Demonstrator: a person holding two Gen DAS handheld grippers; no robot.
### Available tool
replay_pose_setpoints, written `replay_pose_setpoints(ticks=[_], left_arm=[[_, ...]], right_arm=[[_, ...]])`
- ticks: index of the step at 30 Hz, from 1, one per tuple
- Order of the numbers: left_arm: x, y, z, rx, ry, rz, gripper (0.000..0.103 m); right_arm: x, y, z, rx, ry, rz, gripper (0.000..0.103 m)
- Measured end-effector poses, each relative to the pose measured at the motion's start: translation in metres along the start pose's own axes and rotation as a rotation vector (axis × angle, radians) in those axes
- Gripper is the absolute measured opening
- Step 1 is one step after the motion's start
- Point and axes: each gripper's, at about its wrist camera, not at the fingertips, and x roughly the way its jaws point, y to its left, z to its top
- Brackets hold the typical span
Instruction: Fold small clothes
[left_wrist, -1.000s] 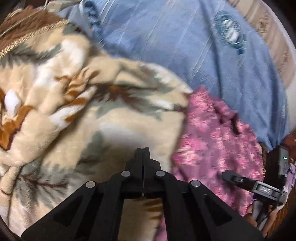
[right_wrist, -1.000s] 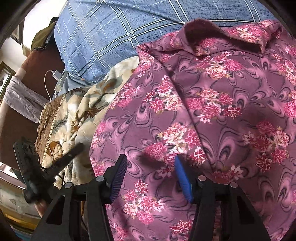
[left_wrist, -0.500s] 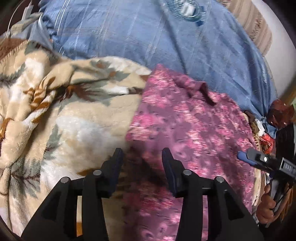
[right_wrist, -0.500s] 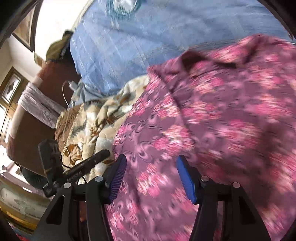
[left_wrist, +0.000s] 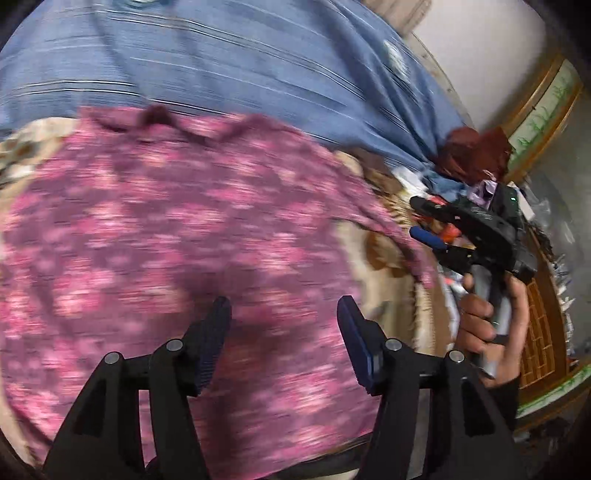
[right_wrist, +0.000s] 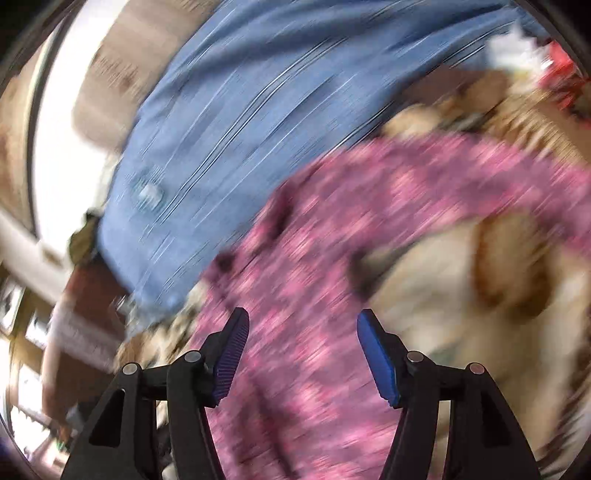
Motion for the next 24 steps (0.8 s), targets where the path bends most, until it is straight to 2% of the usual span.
replay_pose_setpoints(ticks=[2,4,6,9,11,14,17,19,20,22,24], left_arm=[[0.023,-0.027,0.007,0.003,0.034,-0.034,0.059],[0.047,-0.049,0.016,0.014,0.071,-0.043,0.059],[0.073,-0.073,0.024,0.042,0.111,-0.060,0.059],[0.104,-0.096,0.032,0.053,0.162,-0.086,0.059],[0.122,-0.108,0.037,0.046,0.199,-0.105,0.059],[0.143,-0.123,0.043,0.036,0.228,-0.115,0.059],[0.157,-0.129,0.045,0.028,0.247,-0.111,0.059],[0.162,-0.128,0.045,0.017,0.251,-0.103,0.059],[0.164,-0.127,0.045,0.011,0.252,-0.101,0.059],[0.163,-0.122,0.046,-0.012,0.254,-0.103,0.059],[0.158,-0.117,0.049,-0.030,0.245,-0.105,0.059]], right_arm=[[-0.023,-0.026,0.026,0.012,-0.076,-0.195,0.064],[-0.047,-0.059,0.032,0.087,-0.125,-0.258,0.064],[-0.065,-0.095,0.026,0.195,-0.178,-0.242,0.064],[-0.078,-0.145,0.021,0.310,-0.193,-0.225,0.063],[-0.086,-0.178,0.020,0.395,-0.224,-0.280,0.062],[-0.090,-0.207,0.016,0.465,-0.236,-0.298,0.060],[-0.077,-0.225,0.013,0.512,-0.206,-0.298,0.057],[-0.058,-0.232,0.013,0.523,-0.160,-0.257,0.043],[-0.055,-0.233,0.014,0.510,-0.144,-0.262,0.040],[-0.056,-0.226,0.016,0.477,-0.153,-0.304,0.009],[-0.064,-0.220,0.015,0.482,-0.197,-0.299,0.008]])
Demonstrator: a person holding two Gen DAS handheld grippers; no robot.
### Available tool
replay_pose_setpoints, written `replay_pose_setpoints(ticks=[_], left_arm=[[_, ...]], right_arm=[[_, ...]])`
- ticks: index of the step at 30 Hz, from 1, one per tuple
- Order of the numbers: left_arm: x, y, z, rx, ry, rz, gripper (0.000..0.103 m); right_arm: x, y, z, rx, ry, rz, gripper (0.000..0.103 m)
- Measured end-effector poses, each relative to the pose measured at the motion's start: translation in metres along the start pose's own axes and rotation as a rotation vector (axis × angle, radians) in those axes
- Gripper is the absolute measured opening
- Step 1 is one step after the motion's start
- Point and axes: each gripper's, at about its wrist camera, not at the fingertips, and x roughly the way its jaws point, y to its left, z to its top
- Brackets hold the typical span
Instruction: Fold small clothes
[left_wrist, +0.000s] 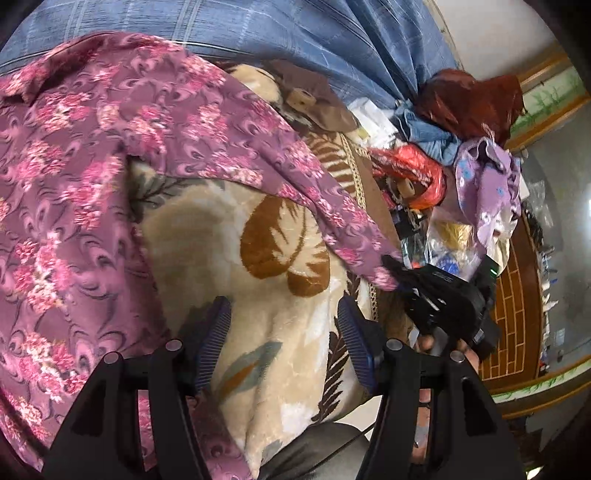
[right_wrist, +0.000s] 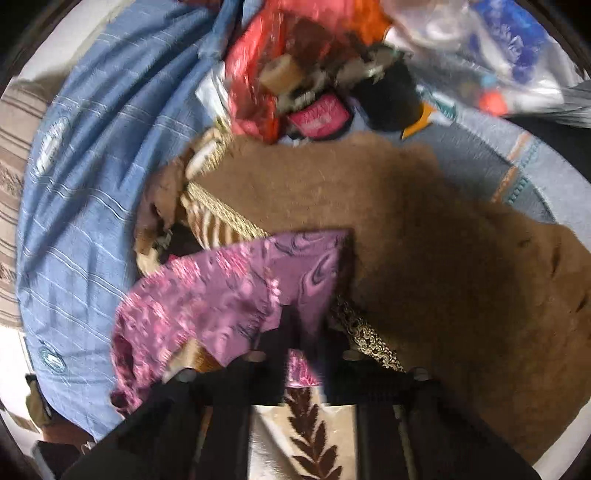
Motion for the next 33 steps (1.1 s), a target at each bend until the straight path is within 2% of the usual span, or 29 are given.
replay_pose_setpoints(ticks=[3,6,7,9,12,14,16,18,20,23,24,27,29,31,33], left_arm=[[-0.020,0.008,0.004,-0.005,-0.034,-0.003,0.059],[-0.048,0.029,0.010,-0.040,-0.072,-0.029,0.059],[-0.058,0.039,0.012,-0.063,-0.088,-0.040,0.059],[-0.079,0.063,0.014,-0.112,-0.132,-0.046,0.059],[-0.110,0.103,0.020,-0.173,-0.188,-0.038,0.061],[-0.123,0.131,0.020,-0.216,-0.203,-0.062,0.062],[-0.131,0.158,0.017,-0.258,-0.207,-0.069,0.062],[-0.131,0.176,0.016,-0.280,-0.208,-0.068,0.062],[-0.128,0.192,0.016,-0.296,-0.203,-0.068,0.062],[-0.117,0.204,0.019,-0.301,-0.173,-0.075,0.062],[-0.113,0.205,0.020,-0.293,-0.163,-0.080,0.062],[-0.104,0.200,0.026,-0.240,-0.135,-0.061,0.063],[-0.096,0.192,0.027,-0.184,-0.109,-0.043,0.063],[-0.088,0.186,0.028,-0.158,-0.080,-0.061,0.063],[-0.083,0.183,0.030,-0.150,-0.068,-0.105,0.063]], right_arm=[[-0.024,0.019,-0.002,-0.059,-0.102,0.057,0.007],[-0.050,0.061,-0.020,-0.196,-0.163,0.225,0.007],[-0.057,0.084,-0.032,-0.268,-0.154,0.319,0.007],[-0.061,0.116,-0.053,-0.370,-0.130,0.412,0.007],[-0.061,0.171,-0.099,-0.577,-0.092,0.492,0.007],[-0.047,0.199,-0.130,-0.660,-0.004,0.544,0.007],[-0.026,0.218,-0.163,-0.725,0.095,0.549,0.007],[-0.011,0.225,-0.191,-0.784,0.164,0.500,0.007],[0.020,0.233,-0.216,-0.818,0.267,0.467,0.007],[0.056,0.235,-0.247,-0.849,0.371,0.409,0.008],[0.061,0.235,-0.253,-0.855,0.391,0.399,0.014],[0.080,0.227,-0.261,-0.857,0.491,0.321,0.016],[0.073,0.225,-0.246,-0.824,0.518,0.365,0.021],[0.050,0.217,-0.215,-0.786,0.469,0.431,0.063],[0.037,0.210,-0.193,-0.751,0.421,0.470,0.066]])
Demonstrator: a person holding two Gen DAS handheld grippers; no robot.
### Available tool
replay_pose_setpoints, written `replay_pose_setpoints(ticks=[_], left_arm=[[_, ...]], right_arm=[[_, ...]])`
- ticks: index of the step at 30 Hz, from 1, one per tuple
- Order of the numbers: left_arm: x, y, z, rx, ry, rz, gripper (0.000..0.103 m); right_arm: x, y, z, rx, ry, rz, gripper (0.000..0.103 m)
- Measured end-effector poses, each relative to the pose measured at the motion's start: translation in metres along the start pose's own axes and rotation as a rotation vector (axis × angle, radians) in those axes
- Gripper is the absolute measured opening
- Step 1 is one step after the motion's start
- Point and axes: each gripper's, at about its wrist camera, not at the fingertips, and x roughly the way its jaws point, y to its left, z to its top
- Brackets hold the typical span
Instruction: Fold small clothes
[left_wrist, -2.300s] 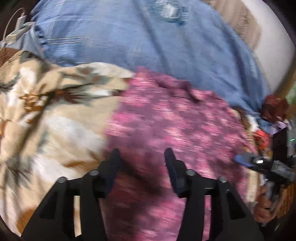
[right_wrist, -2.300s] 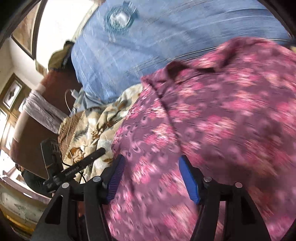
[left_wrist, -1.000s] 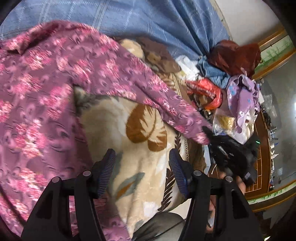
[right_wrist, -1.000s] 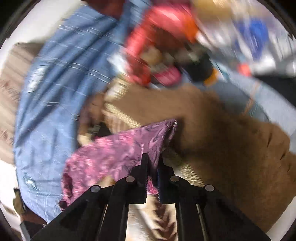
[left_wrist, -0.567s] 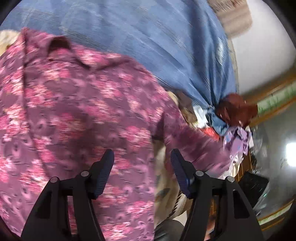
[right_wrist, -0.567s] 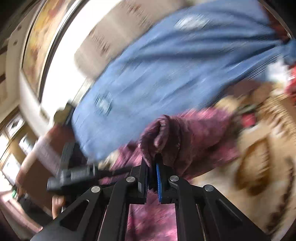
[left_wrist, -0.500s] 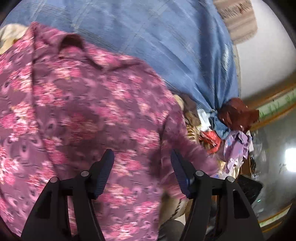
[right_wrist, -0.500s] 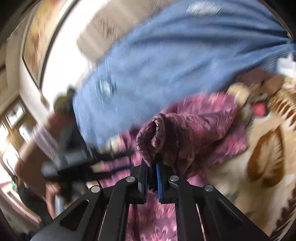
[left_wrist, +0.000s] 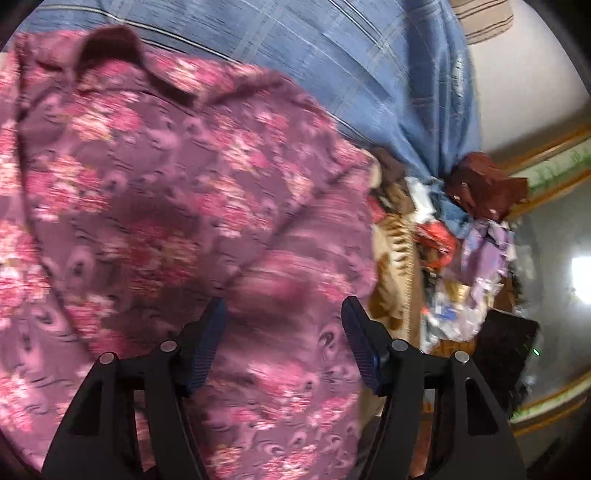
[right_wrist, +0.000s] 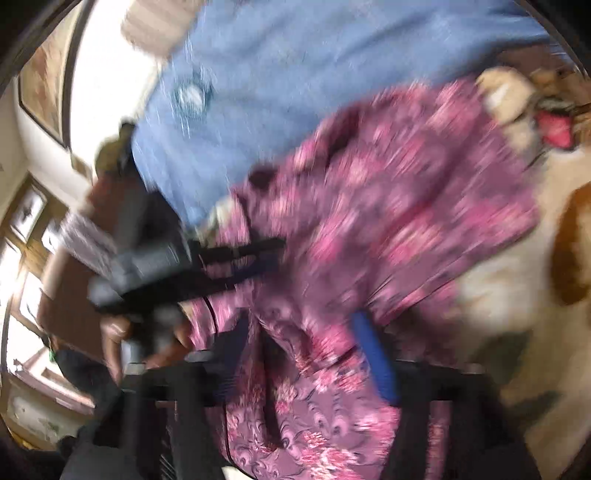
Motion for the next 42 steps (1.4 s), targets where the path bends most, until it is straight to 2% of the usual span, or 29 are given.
replay_pose_setpoints(ticks=[2,4,6,8,11,13,14,15,16,17,18,19,22,25,28,30,32,34,35,37,38,40,42], left_arm=[[0.009,-0.003,0.001,0.014,0.008,0.026,0.064],[0.019,-0.001,0.002,0.019,0.033,0.098,0.064],[0.026,0.006,0.001,0.016,0.037,0.137,0.064],[0.027,0.008,-0.002,0.028,0.033,0.179,0.064],[0.026,0.012,-0.016,0.027,0.025,0.147,0.064],[0.023,0.012,-0.026,0.032,-0.004,0.151,0.064],[0.023,0.011,-0.028,0.033,-0.014,0.153,0.063],[0.024,0.010,-0.029,0.026,-0.026,0.165,0.062],[0.025,0.011,-0.027,0.017,-0.035,0.181,0.050],[0.027,0.011,-0.027,0.014,-0.037,0.203,0.040],[0.030,0.012,-0.025,0.011,-0.027,0.223,0.025],[0.030,0.012,-0.024,0.004,-0.025,0.233,0.012],[0.017,0.001,-0.026,0.029,-0.032,0.211,0.009],[-0.026,-0.021,-0.036,0.025,-0.082,0.116,0.008],[-0.086,-0.036,-0.052,0.034,-0.182,0.061,0.008],[-0.116,-0.030,-0.065,0.025,-0.232,0.070,0.009],[-0.131,-0.011,-0.076,-0.018,-0.241,0.111,0.008],[-0.134,0.011,-0.087,-0.039,-0.242,0.151,0.009],[-0.132,0.032,-0.094,-0.080,-0.231,0.166,0.009],[-0.119,0.059,-0.099,-0.118,-0.196,0.151,0.010],[-0.111,0.073,-0.102,-0.133,-0.175,0.150,0.010],[-0.098,0.091,-0.107,-0.151,-0.151,0.200,0.012],[-0.097,0.095,-0.111,-0.148,-0.165,0.173,0.013]], right_arm=[[-0.017,-0.019,0.005,0.037,-0.026,0.035,0.066],[-0.026,-0.049,0.010,0.173,-0.103,-0.012,0.065],[-0.025,-0.072,0.013,0.275,-0.124,-0.050,0.063],[-0.025,-0.097,0.018,0.400,-0.142,-0.135,0.063],[-0.018,-0.127,0.032,0.580,-0.167,-0.087,0.061],[-0.004,-0.133,0.040,0.611,-0.130,-0.062,0.050],[0.000,-0.132,0.041,0.593,-0.137,-0.060,0.047],[0.003,-0.131,0.040,0.581,-0.146,-0.073,0.038],[0.006,-0.131,0.037,0.575,-0.153,-0.089,0.027],[0.010,-0.131,0.033,0.584,-0.151,-0.088,0.021],[0.013,-0.133,0.030,0.607,-0.143,-0.075,0.014],[0.012,-0.135,0.029,0.613,-0.138,-0.062,0.012],[0.009,-0.133,0.031,0.580,-0.138,-0.085,0.007],[0.009,-0.122,0.037,0.544,-0.141,-0.080,0.006],[0.001,-0.098,0.041,0.464,-0.140,0.017,0.005],[-0.003,-0.076,0.045,0.382,-0.132,0.089,0.005],[0.002,-0.041,0.049,0.262,-0.104,0.137,0.009],[0.020,-0.021,0.046,0.209,-0.054,0.150,0.009],[0.037,-0.013,0.041,0.196,-0.009,0.150,0.009],[0.068,-0.005,0.032,0.181,0.068,0.127,0.009],[0.085,-0.003,0.027,0.167,0.109,0.102,0.010],[0.108,-0.006,0.020,0.157,0.182,0.028,0.011],[0.109,-0.008,0.019,0.157,0.200,0.019,0.015]])
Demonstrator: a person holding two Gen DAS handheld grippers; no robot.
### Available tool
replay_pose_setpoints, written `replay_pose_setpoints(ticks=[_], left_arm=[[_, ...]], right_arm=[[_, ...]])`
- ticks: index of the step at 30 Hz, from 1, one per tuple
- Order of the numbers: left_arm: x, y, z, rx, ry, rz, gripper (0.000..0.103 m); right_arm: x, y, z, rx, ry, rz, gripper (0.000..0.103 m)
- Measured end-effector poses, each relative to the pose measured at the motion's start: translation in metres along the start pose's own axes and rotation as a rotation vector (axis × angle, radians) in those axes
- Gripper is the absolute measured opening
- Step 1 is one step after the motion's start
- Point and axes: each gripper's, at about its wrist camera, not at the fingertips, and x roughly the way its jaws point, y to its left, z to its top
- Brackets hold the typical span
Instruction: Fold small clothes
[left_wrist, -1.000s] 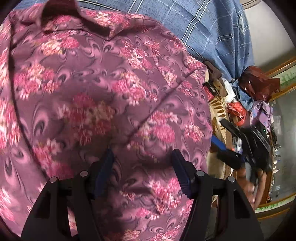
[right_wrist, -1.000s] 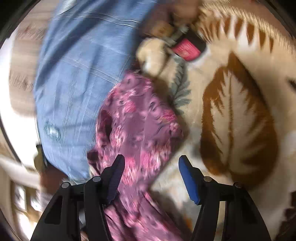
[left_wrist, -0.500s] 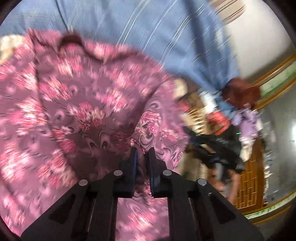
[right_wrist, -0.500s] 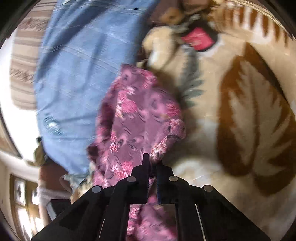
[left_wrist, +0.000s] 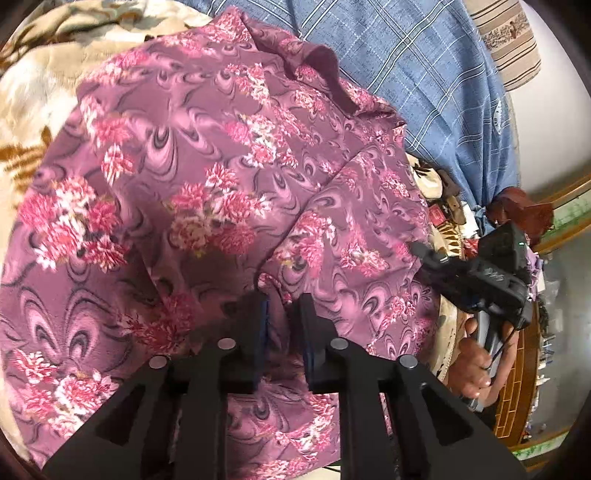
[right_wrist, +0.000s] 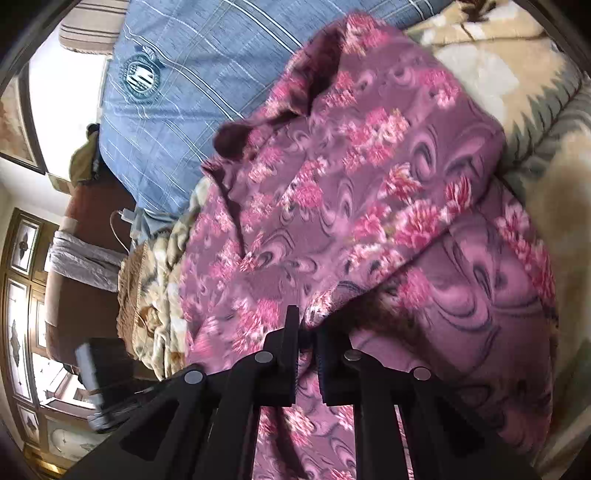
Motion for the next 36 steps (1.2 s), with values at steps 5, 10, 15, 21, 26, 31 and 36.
replay_pose_setpoints(ticks=[5,10,15,21,26,31,36], left_arm=[[-0.001,0.000,-0.003,0.052,-0.046,-0.049,0.025],[0.002,0.012,-0.005,0.044,-0.048,-0.095,0.015],[-0.023,0.004,-0.005,0.087,-0.104,-0.164,0.010],[-0.006,0.028,0.002,0.006,-0.071,-0.094,0.011],[-0.012,0.013,-0.004,0.103,-0.110,-0.001,0.021],[-0.010,0.024,-0.009,0.060,-0.104,-0.028,0.019],[-0.016,0.025,-0.011,0.019,-0.095,-0.005,0.025]], right_arm=[[-0.039,0.002,0.005,-0.057,-0.135,-0.023,0.064],[-0.040,-0.041,0.013,0.078,-0.202,-0.053,0.025],[-0.044,-0.046,0.021,0.116,-0.262,-0.085,0.006],[-0.023,-0.054,0.024,0.129,-0.205,-0.103,0.009],[-0.036,-0.033,0.020,0.045,-0.233,-0.130,0.041],[-0.051,-0.009,-0.014,0.002,-0.315,-0.195,0.045],[-0.020,0.013,-0.074,-0.018,-0.216,-0.036,0.045]])
